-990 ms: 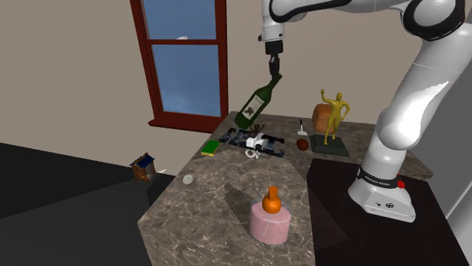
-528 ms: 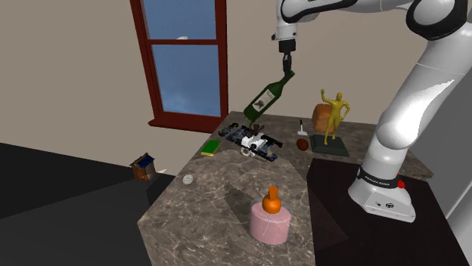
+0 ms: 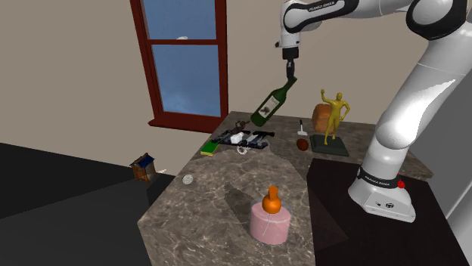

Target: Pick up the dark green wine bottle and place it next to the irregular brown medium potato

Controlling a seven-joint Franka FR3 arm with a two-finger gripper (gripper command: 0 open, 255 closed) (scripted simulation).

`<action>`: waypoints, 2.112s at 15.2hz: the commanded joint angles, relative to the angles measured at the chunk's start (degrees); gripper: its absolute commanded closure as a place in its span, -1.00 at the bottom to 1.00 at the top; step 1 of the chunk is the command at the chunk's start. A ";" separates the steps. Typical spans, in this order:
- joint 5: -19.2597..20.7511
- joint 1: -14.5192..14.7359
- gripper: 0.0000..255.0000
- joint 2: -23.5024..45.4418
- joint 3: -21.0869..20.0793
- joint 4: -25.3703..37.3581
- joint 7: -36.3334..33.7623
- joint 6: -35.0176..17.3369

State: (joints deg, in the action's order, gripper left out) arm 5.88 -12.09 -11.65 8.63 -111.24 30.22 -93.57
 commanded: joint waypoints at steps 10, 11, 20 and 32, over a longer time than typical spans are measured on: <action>0.17 -0.11 1.00 0.20 0.22 -8.53 -0.56 -8.74; 0.18 -0.12 1.00 0.31 0.25 -9.19 -0.60 -9.50; 0.24 -0.13 1.00 1.09 0.43 -12.43 -0.81 -13.51; 0.08 0.05 -1.00 0.83 0.23 -8.84 -0.76 -9.65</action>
State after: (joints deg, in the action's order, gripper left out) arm 6.04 -12.16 -10.59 9.03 -121.50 29.57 -104.95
